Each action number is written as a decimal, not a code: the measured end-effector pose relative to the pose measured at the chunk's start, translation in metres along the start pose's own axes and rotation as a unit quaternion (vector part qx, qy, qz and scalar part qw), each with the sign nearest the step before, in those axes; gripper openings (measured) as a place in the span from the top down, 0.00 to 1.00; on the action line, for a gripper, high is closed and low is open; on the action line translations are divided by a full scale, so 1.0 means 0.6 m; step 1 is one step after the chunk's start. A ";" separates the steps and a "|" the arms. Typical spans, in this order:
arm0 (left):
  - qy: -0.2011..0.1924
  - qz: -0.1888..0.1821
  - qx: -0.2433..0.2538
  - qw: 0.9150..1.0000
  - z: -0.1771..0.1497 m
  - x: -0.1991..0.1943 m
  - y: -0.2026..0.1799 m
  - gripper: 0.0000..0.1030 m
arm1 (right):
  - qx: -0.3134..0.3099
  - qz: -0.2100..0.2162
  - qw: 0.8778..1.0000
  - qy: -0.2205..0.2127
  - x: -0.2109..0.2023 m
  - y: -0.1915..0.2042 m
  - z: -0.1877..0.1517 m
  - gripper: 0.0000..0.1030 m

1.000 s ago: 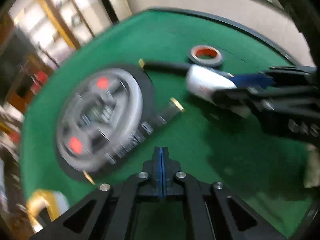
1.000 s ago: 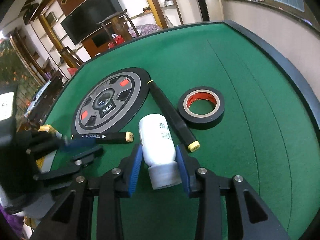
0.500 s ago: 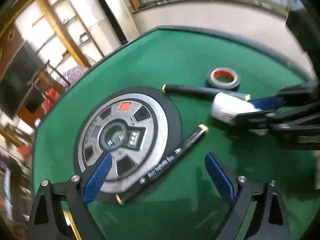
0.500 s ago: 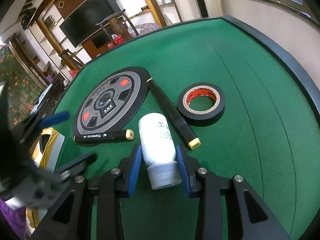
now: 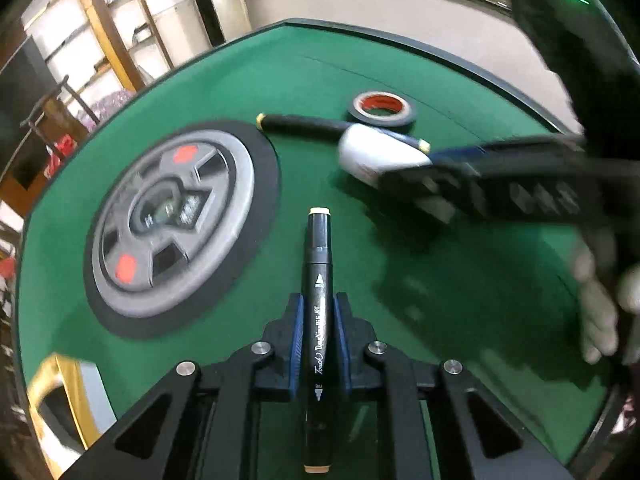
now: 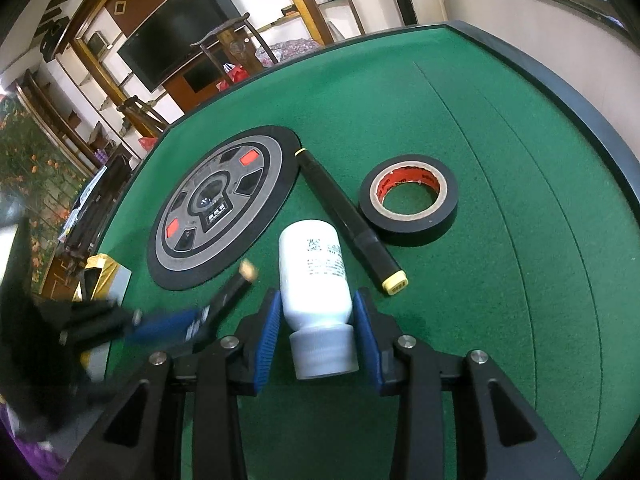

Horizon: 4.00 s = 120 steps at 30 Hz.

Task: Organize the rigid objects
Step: 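Grasp a black marker with left tool while right tool grasps the white bottle, then carry marker with left tool while right tool carries bottle, release both in tray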

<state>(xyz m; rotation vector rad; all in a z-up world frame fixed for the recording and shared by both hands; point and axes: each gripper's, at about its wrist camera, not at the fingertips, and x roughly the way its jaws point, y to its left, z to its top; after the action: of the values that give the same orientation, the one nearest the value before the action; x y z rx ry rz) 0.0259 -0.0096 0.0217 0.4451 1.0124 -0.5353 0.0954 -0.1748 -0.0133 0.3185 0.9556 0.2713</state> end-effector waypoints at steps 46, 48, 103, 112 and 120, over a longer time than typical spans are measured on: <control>-0.180 -0.057 -0.211 0.959 -0.274 -0.257 0.026 0.86 | -0.032 -0.017 0.999 -0.024 -0.079 0.046 -0.120 0.67; -0.188 -0.059 -0.217 0.956 -0.285 -0.265 0.034 0.86 | -0.037 -0.011 0.999 -0.024 -0.092 0.060 -0.133 0.67; -0.107 0.065 -0.370 0.921 -0.419 -0.197 0.379 0.86 | -0.266 0.043 0.958 0.094 0.060 0.563 -0.211 0.67; -0.155 0.106 -0.385 0.904 -0.439 -0.263 0.344 0.27 | -0.280 0.034 0.954 0.098 0.063 0.577 -0.225 0.67; -0.177 0.207 -0.367 0.890 -0.427 -0.315 0.286 0.08 | -0.283 0.048 0.953 0.094 0.048 0.576 -0.242 0.63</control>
<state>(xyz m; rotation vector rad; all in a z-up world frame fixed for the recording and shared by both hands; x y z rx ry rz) -0.1215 0.3141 0.0876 -0.1221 0.6671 0.1692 -0.0394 0.1746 0.0190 -0.1919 1.0072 0.6574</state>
